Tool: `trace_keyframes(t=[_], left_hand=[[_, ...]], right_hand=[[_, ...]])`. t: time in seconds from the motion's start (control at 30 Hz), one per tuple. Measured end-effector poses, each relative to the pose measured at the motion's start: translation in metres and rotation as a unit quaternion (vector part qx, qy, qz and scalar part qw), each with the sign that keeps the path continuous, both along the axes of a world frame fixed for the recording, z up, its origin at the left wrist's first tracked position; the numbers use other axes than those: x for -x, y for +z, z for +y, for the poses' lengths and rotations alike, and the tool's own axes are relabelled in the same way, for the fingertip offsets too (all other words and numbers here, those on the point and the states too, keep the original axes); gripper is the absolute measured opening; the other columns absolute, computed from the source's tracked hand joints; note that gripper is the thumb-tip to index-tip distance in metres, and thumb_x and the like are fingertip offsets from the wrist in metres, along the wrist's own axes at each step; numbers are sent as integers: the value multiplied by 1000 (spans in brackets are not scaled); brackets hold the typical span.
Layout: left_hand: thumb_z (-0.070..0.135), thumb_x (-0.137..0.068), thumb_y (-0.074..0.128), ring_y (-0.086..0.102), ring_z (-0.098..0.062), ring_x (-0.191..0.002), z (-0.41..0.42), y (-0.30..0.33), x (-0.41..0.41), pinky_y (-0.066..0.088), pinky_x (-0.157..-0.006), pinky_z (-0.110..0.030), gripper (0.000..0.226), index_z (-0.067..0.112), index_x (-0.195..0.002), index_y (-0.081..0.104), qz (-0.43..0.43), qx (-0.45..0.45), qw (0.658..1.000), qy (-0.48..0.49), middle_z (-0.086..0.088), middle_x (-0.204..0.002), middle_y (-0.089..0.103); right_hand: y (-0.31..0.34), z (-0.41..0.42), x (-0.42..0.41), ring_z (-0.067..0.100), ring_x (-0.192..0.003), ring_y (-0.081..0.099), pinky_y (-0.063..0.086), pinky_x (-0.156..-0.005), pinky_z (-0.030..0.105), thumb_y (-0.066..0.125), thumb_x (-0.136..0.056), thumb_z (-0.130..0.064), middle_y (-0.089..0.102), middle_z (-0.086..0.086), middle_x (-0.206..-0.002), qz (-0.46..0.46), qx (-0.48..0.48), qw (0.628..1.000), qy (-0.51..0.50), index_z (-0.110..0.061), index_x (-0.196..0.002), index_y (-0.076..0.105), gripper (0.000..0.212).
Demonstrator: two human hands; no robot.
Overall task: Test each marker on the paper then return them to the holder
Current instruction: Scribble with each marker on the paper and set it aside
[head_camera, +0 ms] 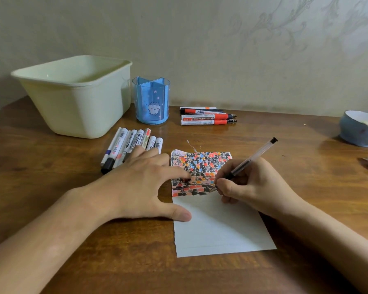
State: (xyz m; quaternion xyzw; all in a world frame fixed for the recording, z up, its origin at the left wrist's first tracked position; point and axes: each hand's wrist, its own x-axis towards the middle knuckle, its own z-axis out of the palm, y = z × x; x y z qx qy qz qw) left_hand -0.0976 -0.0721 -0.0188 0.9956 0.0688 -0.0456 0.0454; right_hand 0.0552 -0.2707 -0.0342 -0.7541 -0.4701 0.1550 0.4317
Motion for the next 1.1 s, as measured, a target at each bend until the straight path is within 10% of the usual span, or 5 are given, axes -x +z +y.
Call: trace_keyframes(t=[1.1], left_hand=[[99, -59, 33, 25, -9, -97, 2, -1, -1, 26, -95, -32, 91, 58, -139, 26, 10, -2, 1000, -13, 31, -92, 25]], right_hand=[[3, 3, 5, 10, -61, 71, 55, -59, 20, 71, -87, -9, 72, -7, -66, -38, 17, 999, -7, -19, -80, 70, 13]])
